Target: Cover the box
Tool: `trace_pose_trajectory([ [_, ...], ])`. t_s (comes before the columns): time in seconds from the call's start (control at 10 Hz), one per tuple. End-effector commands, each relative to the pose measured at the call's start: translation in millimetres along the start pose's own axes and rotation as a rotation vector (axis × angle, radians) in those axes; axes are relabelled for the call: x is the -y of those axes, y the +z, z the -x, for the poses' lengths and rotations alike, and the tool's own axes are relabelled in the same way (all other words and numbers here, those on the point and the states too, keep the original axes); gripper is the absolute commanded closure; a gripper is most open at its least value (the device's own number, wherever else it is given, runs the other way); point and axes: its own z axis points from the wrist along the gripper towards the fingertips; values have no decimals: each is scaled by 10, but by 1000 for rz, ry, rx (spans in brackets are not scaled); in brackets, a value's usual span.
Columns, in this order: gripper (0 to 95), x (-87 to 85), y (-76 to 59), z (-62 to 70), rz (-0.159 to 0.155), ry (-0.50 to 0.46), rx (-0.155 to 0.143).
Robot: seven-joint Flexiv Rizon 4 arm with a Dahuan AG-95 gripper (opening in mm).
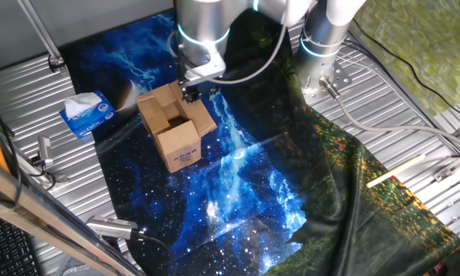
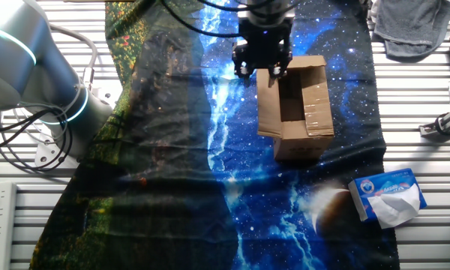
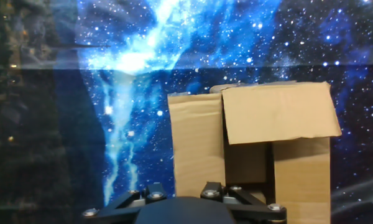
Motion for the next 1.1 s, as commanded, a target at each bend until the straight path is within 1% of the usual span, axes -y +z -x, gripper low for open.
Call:
trace_pose_trajectory([
  [0.1,570,14,16,0,-11,7,11],
  [0.2,570,14,19,0,-15,5,11],
  [0.5,570,-56,51,-4,-30,8,9],
  [0.7,570,-39,88,-13,-39,7,14],
  [0.8,570,-7,125,-19,-44,4,22],
  [1.0,570,43,117,-20,-58,-1,18],
  [1.1,570,93,101,-18,-63,2,17],
])
